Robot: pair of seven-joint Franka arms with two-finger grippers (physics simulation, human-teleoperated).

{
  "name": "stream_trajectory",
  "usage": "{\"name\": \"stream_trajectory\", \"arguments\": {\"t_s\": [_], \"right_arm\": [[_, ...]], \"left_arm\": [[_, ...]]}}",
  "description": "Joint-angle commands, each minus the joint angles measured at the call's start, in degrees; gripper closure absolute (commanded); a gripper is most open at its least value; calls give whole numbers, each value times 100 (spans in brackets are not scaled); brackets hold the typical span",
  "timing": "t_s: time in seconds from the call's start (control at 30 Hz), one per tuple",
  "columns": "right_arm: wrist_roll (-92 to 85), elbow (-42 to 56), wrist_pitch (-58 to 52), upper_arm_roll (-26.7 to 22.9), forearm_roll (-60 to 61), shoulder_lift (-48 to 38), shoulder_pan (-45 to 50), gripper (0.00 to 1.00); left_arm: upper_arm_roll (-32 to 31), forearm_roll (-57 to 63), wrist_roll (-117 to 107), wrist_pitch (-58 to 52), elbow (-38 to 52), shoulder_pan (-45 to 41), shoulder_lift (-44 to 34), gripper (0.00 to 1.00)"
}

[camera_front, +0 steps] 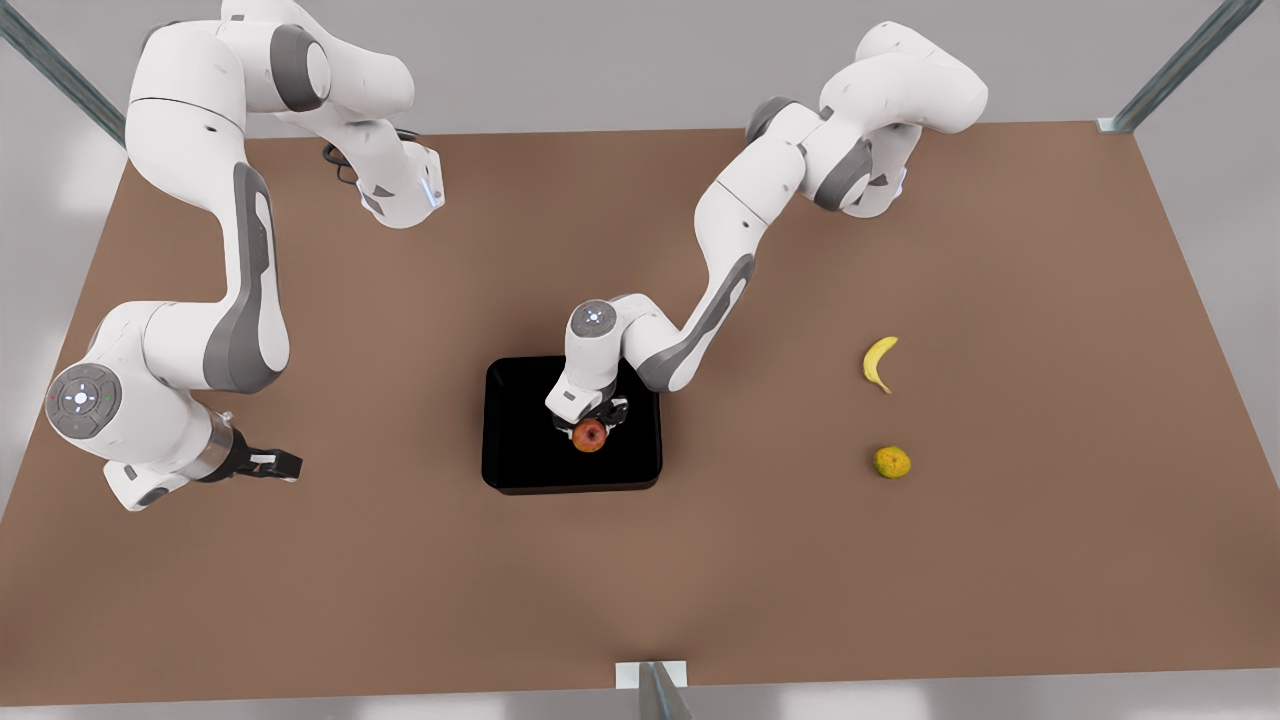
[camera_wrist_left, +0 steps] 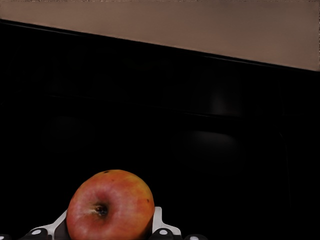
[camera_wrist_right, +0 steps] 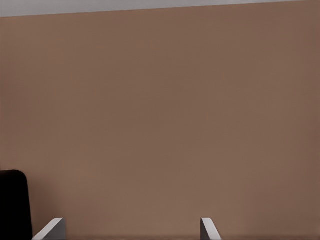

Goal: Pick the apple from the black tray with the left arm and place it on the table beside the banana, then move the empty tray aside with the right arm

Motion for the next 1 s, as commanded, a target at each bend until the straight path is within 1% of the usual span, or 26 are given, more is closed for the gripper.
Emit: {"name": "stream_trajectory", "arguments": {"t_s": [0.0,0.07,0.17,0.23,0.27,0.3,0.33,0.37,0.4,0.43,0.47,0.5,0.53,0.57,0.6,0.63,0.67,0.7,0.73,0.77,0.8,0.83,0.87,0.93,0.97], "right_arm": [[-7,0,-2,-7,5,-7,0,0],[-7,9,-2,-7,5,-7,0,0],[-7,0,-2,2,5,-7,0,0],[11,9,-20,20,40,-25,27,0],[90,9,-465,291,233,-208,71,0],[885,18,-1143,809,233,-455,71,0],[2101,263,-1478,1530,189,-526,79,0],[2849,316,-1663,1979,181,-534,79,0],[3139,395,-1865,2524,172,-579,80,0],[4097,422,-1865,3007,154,-579,141,0],[4493,422,-1865,3236,180,-570,150,0],[4642,457,-1699,3289,251,-315,167,0],[5081,475,-1365,3298,251,-183,246,0],[5574,475,-1294,3324,198,10,308,0],[5838,457,-1031,3281,189,177,282,0],[5847,422,-829,3202,6,265,264,0],[5847,369,-732,3201,-188,423,264,0],[5847,352,-697,3157,-303,529,220,0],[5847,159,-398,3149,-303,529,194,0],[5838,114,-327,3157,-312,529,185,0],[5821,-122,-47,3157,-347,529,194,0],[5794,-430,463,3157,-356,529,194,0],[5768,-589,631,3157,-601,529,203,0],[5302,-773,718,3157,-637,520,194,0],[5083,-984,894,3157,-637,476,176,0]], "left_arm": [[1,-9,51,-367,28,7,-97,29],[-25,-62,367,-1220,46,60,-501,28],[-43,-343,816,-1932,20,323,-1081,28],[-43,-423,877,-2152,-147,525,-1398,28],[-51,-484,1096,-2152,-410,613,-1591,28],[-43,-607,1342,-2135,-770,754,-1916,28],[-43,-669,1589,-2073,-1210,877,-2241,28],[-43,-713,1861,-1977,-1693,1035,-2602,27],[-34,-713,2063,-1748,-2185,1158,-2883,27],[-25,-704,2248,-1221,-2993,1281,-3270,24],[-25,-713,2626,-782,-3767,1492,-3692,23],[-25,-713,3039,-255,-4523,1703,-4043,25],[-25,-713,3469,369,-5314,1940,-4351,25],[-16,-704,3944,1073,-6097,2213,-4580,25],[1,-695,4445,1591,-6642,2468,-4694,25],[1,-695,4901,1934,-6976,2783,-4738,25],[1,-695,5472,2066,-7143,3100,-4738,25],[1,-695,5728,2111,-7187,3224,-4650,25],[10,-669,5913,2111,-7196,3312,-4677,21],[19,-669,6080,2111,-7214,3382,-4677,0],[19,-669,6098,2102,-7214,3400,-4685,0],[19,-669,6080,2093,-7214,3400,-4694,0],[19,-660,6072,2093,-7214,3391,-4694,0],[28,-642,6072,2006,-7196,3391,-4852,0],[36,-642,6080,1105,-6812,3391,-5202,0]]}}
